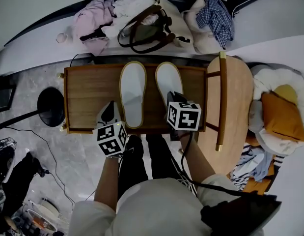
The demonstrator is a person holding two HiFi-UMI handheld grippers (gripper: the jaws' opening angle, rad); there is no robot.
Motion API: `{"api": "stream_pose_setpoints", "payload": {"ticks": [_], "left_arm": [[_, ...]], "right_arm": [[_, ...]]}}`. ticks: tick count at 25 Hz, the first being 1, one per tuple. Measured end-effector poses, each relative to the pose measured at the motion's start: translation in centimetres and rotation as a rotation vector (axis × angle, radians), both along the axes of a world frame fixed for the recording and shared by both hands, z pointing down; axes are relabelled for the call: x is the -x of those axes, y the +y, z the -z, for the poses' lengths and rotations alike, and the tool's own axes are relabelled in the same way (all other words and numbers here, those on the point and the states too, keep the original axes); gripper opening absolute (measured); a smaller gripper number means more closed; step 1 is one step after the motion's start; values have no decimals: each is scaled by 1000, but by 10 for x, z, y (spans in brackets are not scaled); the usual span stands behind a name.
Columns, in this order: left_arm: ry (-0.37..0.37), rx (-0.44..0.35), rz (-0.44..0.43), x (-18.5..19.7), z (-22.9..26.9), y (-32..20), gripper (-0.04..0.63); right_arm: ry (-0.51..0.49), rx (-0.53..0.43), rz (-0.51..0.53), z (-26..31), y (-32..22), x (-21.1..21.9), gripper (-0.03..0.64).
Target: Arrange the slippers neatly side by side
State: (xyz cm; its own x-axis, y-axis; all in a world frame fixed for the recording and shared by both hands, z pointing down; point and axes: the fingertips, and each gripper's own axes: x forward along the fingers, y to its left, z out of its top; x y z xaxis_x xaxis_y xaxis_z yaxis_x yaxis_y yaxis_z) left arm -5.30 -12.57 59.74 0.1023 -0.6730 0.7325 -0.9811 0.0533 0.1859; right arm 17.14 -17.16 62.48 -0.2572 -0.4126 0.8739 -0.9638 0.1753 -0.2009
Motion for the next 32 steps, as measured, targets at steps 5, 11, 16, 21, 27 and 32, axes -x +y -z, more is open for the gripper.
{"api": "stream_pose_setpoints", "payload": {"ticks": [5,11,16,21,27,32], "left_arm": [[3,-6,-2,0,3,1,15],[2,-22,-4,4,9,2,16],[1,-35,-5,8,16,6,16],[1,-60,-12,12,29,7,16],[-1,-92,-32,21,44,4,15],[-2,-98,-64,28,48,6,17]], "right_arm": [[5,-8,-9,5,1,-1,48],[6,-32,-33,15,1,-3,46],[2,-50,-64,27,2,-4,44],[-13,-70,-101,42,4,-2,44],[-26,-85,-151,55,8,3,44],[-32,-89,-199,59,15,8,44]]}}
